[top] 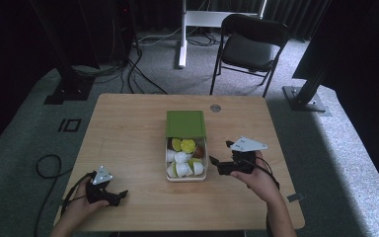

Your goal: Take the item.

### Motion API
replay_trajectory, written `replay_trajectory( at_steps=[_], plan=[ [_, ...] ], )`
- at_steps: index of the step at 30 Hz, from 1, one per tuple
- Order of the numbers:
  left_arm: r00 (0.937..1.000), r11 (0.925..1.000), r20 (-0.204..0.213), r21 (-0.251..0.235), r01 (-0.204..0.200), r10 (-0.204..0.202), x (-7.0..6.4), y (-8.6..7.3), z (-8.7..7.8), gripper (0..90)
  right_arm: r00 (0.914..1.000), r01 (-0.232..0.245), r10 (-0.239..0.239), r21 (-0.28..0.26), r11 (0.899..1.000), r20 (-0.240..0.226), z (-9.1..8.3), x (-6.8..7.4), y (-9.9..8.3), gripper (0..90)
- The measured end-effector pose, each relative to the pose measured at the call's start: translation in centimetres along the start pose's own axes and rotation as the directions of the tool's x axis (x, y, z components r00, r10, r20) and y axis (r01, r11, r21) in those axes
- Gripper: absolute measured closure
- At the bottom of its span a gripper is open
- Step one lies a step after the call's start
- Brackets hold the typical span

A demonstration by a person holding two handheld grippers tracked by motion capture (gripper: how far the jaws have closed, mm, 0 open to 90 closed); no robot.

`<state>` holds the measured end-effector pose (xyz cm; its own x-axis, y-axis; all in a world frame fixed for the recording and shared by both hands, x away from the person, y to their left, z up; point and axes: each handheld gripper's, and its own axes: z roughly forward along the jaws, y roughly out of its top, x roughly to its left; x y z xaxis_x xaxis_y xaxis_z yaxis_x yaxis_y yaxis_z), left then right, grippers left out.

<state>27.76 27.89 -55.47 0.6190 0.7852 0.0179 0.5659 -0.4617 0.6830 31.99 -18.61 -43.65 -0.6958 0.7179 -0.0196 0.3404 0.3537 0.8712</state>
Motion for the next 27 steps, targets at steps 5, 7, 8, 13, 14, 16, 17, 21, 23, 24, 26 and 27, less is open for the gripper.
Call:
replay_trajectory(
  at_steps=[5, 7, 8, 13, 14, 16, 17, 21, 23, 24, 26, 27],
  plan=[
    [1.0000, 1.0000, 0.001, 0.001, 0.001, -0.001, 0.0, 0.0, 0.0, 0.7, 0.9991, 0.018, -0.018, -0.007, 1.000, -0.038, 1.4, 1.4, 0.8, 15.6],
    [1.0000, 1.0000, 0.001, 0.000, 0.001, -0.001, 0.0, 0.0, 0.0, 0.7, 0.9985, 0.022, -0.022, -0.010, 1.000, -0.050, 1.7, 1.8, 1.1, 15.6],
    [1.0000, 1.0000, 0.001, 0.000, 0.002, -0.002, 0.0, 0.0, 0.0, 0.7, 0.9980, 0.024, -0.024, -0.013, 1.000, -0.059, 1.9, 2.0, 1.3, 15.6],
    [1.0000, 1.0000, 0.001, 0.000, 0.002, -0.002, 0.0, 0.0, 0.0, 0.7, 0.9955, 0.040, -0.041, -0.010, 0.999, -0.086, 2.8, 3.1, 1.7, 15.6],
    [1.0000, 1.0000, 0.001, 0.000, 0.002, -0.002, 0.0, 0.0, 0.0, 0.7, 0.9943, 0.040, -0.041, -0.013, 0.999, -0.099, 3.2, 3.6, 1.8, 15.6],
    [1.0000, 1.0000, 0.001, -0.001, 0.002, -0.002, 0.0, 0.0, 0.0, 0.7, 0.9938, 0.039, -0.040, -0.013, 0.999, -0.104, 3.4, 3.9, 1.9, 15.6],
    [1.0000, 1.0000, 0.001, -0.001, 0.002, -0.002, 0.0, 0.0, 0.0, 0.7, 0.9934, 0.040, -0.041, -0.011, 0.999, -0.107, 3.7, 4.1, 1.9, 15.6],
    [1.0000, 1.0000, 0.001, 0.001, 0.001, -0.001, 0.0, 0.0, 0.0, 0.7, 0.9915, 0.049, -0.048, 0.006, 0.999, -0.121, 4.7, 5.2, 1.6, 15.6],
    [1.0000, 1.0000, 0.001, 0.001, 0.001, -0.001, 0.0, 0.0, 0.0, 0.8, 0.9908, 0.065, -0.062, 0.019, 0.998, -0.120, 5.2, 5.7, 1.4, 15.6],
    [1.0000, 1.0000, 0.001, 0.001, 0.001, -0.001, 0.0, 0.0, 0.0, 0.7, 0.9913, 0.063, -0.059, 0.026, 0.998, -0.118, 5.7, 6.2, 1.1, 15.6],
    [1.0000, 1.0000, 0.001, 0.000, 0.001, -0.001, 0.0, 0.0, 0.0, 0.7, 0.9913, 0.066, -0.062, 0.030, 0.997, -0.116, 5.9, 6.4, 1.0, 15.6],
    [1.0000, 1.0000, 0.001, 0.000, 0.001, -0.001, 0.0, 0.0, 0.0, 0.7, 0.9917, 0.069, -0.065, 0.035, 0.997, -0.111, 6.1, 6.6, 0.9, 17.1]
  ],
)
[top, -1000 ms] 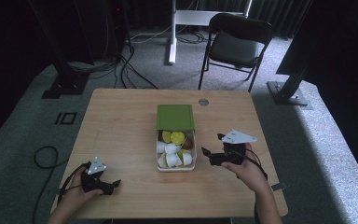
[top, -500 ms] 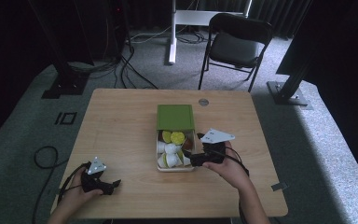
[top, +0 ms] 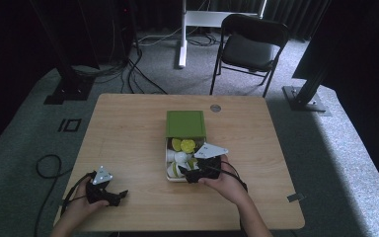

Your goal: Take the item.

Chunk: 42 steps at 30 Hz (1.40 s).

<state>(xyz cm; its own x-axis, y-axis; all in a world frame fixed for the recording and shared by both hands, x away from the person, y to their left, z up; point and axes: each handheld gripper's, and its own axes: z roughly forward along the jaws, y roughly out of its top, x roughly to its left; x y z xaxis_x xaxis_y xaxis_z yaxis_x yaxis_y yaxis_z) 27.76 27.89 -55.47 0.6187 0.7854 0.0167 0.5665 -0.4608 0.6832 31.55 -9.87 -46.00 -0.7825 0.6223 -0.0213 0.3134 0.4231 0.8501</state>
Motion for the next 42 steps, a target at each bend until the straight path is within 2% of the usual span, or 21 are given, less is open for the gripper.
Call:
replay_trajectory(
  at_steps=[3, 8, 9, 15, 26, 35, 38, 42],
  plan=[
    [1.0000, 1.0000, 0.000, 0.000, 0.000, 0.000, 0.0, 0.0, 0.0, 0.7, 0.9995, 0.015, -0.016, 0.015, 1.000, 0.028, 0.8, 0.9, -0.3, 19.2],
    [1.0000, 1.0000, 0.000, -0.001, 0.000, 0.000, 0.0, 0.0, 0.0, 0.7, 0.9994, 0.014, -0.015, 0.027, 1.000, 0.032, 1.5, 1.5, -0.6, 19.3],
    [1.0000, 1.0000, 0.000, -0.001, 0.000, 0.000, 0.0, 0.0, 0.0, 0.8, 0.9991, 0.014, -0.015, 0.034, 0.999, 0.038, 1.9, 1.7, -0.8, 21.6],
    [1.0000, 1.0000, 0.000, -0.001, 0.002, -0.002, 0.0, 0.0, 0.0, 0.7, 0.9975, 0.004, -0.007, 0.045, 0.999, 0.070, 2.5, 2.1, -1.4, 23.1],
    [1.0000, 1.0000, 0.001, 0.002, -0.001, 0.001, 0.0, 0.0, 0.0, 0.8, 0.9941, -0.004, -0.004, 0.072, 0.997, 0.108, 3.3, 2.6, -2.4, 32.7],
    [1.0000, 1.0000, 0.001, 0.002, -0.001, 0.001, 0.0, 0.0, 0.0, 0.7, 0.9934, -0.026, 0.017, 0.081, 0.996, 0.114, 3.9, 2.7, -3.0, 35.6],
    [1.0000, 1.0000, 0.001, 0.002, -0.001, 0.001, 0.0, 0.0, 0.0, 0.8, 0.9941, -0.019, 0.009, 0.097, 0.995, 0.108, 4.1, 2.8, -3.1, 39.0],
    [1.0000, 1.0000, 0.001, 0.002, -0.001, 0.001, 0.0, 0.0, 0.0, 0.8, 0.9940, -0.023, 0.013, 0.090, 0.996, 0.109, 4.2, 2.8, -3.1, 39.4]
  ],
)
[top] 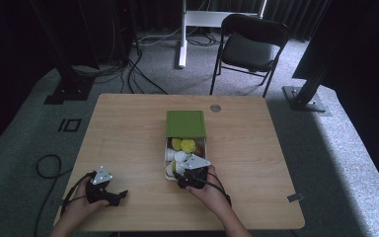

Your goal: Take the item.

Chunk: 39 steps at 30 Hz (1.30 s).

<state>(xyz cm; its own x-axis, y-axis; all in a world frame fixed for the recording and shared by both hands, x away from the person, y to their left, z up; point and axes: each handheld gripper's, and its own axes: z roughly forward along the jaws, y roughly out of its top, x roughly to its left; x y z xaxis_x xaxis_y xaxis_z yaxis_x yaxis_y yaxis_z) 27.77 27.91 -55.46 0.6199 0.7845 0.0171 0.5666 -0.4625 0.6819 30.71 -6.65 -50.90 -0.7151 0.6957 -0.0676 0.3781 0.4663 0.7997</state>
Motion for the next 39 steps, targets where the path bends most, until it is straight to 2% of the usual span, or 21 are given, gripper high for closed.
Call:
replay_trajectory(
  at_steps=[7, 14, 15, 23, 30, 32, 39],
  plan=[
    [1.0000, 1.0000, 0.000, 0.000, 0.001, -0.001, 0.0, 0.0, 0.0, 0.8, 0.9998, 0.010, -0.010, 0.008, 1.000, -0.016, -0.2, -0.2, 0.2, 42.1],
    [1.0000, 1.0000, 0.000, -0.001, 0.001, -0.001, 0.0, 0.0, 0.0, 0.8, 0.9998, 0.001, -0.002, -0.021, 1.000, -0.022, -1.3, -0.6, 0.8, 42.1],
    [1.0000, 1.0000, 0.000, -0.002, 0.003, -0.003, 0.0, 0.0, 0.0, 0.8, 0.9995, -0.015, 0.013, -0.040, 0.999, -0.028, -1.8, -0.7, 1.1, 42.1],
    [1.0000, 1.0000, -0.001, -0.001, 0.000, 0.000, 0.0, 0.0, 0.0, 0.7, 0.9992, -0.014, 0.011, -0.083, 0.996, -0.037, -3.2, -1.2, 2.2, 42.1],
    [1.0000, 1.0000, 0.000, -0.001, 0.003, -0.003, 0.0, 0.0, 0.0, 0.8, 0.9979, -0.037, 0.029, -0.143, 0.989, -0.058, -4.4, -1.7, 3.3, 42.1],
    [1.0000, 1.0000, 0.000, -0.001, 0.003, -0.003, 0.0, 0.0, 0.0, 0.8, 0.9987, -0.039, 0.033, -0.178, 0.983, -0.038, -4.9, -2.2, 3.7, 42.1],
    [1.0000, 1.0000, 0.000, -0.002, 0.002, -0.002, 0.0, 0.0, 0.0, 0.7, 0.9993, -0.032, 0.036, -0.220, 0.975, 0.010, -5.7, -3.5, 4.3, 42.1]
  ],
)
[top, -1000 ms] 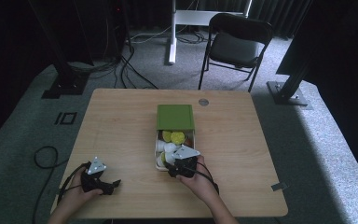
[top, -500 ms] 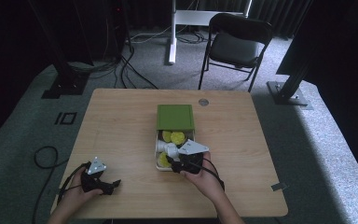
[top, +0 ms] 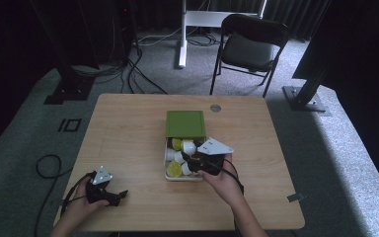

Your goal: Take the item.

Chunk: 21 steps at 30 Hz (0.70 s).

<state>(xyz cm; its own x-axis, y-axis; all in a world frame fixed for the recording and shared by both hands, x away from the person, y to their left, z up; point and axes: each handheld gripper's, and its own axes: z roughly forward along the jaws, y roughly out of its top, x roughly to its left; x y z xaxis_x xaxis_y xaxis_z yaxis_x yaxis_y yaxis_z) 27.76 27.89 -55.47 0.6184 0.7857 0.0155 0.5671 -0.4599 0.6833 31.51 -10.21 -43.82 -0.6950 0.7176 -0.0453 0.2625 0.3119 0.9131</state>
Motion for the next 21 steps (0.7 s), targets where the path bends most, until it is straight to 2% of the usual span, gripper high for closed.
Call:
replay_trajectory(
  at_steps=[4, 6, 7, 10, 13, 14, 15, 17, 18, 20, 21],
  plan=[
    [1.0000, 1.0000, 0.000, 0.000, 0.000, 0.000, 0.0, 0.0, 0.0, 0.8, 0.9989, -0.002, 0.003, -0.027, 1.000, 0.047, -0.6, -1.5, 0.4, 42.1],
    [1.0000, 1.0000, -0.001, 0.000, -0.001, 0.001, 0.0, 0.0, 0.0, 0.7, 0.9950, -0.014, 0.019, -0.050, 0.999, 0.098, -1.1, -2.7, 0.4, 42.0],
    [1.0000, 1.0000, -0.001, 0.000, -0.001, 0.001, 0.0, 0.0, 0.0, 0.8, 0.9950, -0.014, 0.019, -0.050, 0.999, 0.098, -1.1, -2.7, 0.4, 42.0],
    [1.0000, 1.0000, 0.000, 0.000, -0.002, 0.002, 0.0, 0.0, 0.0, 0.7, 0.9902, -0.033, 0.040, -0.060, 0.998, 0.133, -1.3, -4.0, 0.0, 42.0],
    [1.0000, 1.0000, -0.001, 0.001, -0.003, 0.003, 0.0, 0.0, 0.0, 0.8, 0.9827, -0.047, 0.057, -0.059, 0.997, 0.176, -1.4, -5.5, -0.5, 42.0],
    [1.0000, 1.0000, 0.000, 0.001, -0.004, 0.004, 0.0, 0.0, 0.0, 0.8, 0.9741, -0.055, 0.065, -0.055, 0.997, 0.217, -1.3, -6.4, -1.0, 42.1],
    [1.0000, 1.0000, -0.001, 0.001, -0.003, 0.003, 0.0, 0.0, 0.0, 0.8, 0.9741, -0.055, 0.065, -0.055, 0.997, 0.217, -1.3, -6.4, -1.0, 42.1],
    [1.0000, 1.0000, -0.001, -0.001, -0.001, 0.001, 0.0, 0.0, 0.0, 0.8, 0.9664, -0.065, 0.072, -0.035, 0.997, 0.247, -1.0, -7.6, -2.0, 42.1],
    [1.0000, 1.0000, -0.001, 0.001, -0.003, 0.003, 0.0, 0.0, 0.0, 0.8, 0.9664, -0.065, 0.072, -0.035, 0.997, 0.247, -1.0, -7.6, -2.0, 42.1],
    [1.0000, 1.0000, -0.001, 0.001, -0.003, 0.003, 0.0, 0.0, 0.0, 0.8, 0.9583, -0.097, 0.097, -0.012, 0.995, 0.269, -0.7, -8.8, -3.0, 42.1],
    [1.0000, 1.0000, 0.000, 0.001, -0.002, 0.002, 0.0, 0.0, 0.0, 0.8, 0.9583, -0.097, 0.097, -0.012, 0.995, 0.269, -0.7, -8.8, -3.0, 42.1]
  ],
)
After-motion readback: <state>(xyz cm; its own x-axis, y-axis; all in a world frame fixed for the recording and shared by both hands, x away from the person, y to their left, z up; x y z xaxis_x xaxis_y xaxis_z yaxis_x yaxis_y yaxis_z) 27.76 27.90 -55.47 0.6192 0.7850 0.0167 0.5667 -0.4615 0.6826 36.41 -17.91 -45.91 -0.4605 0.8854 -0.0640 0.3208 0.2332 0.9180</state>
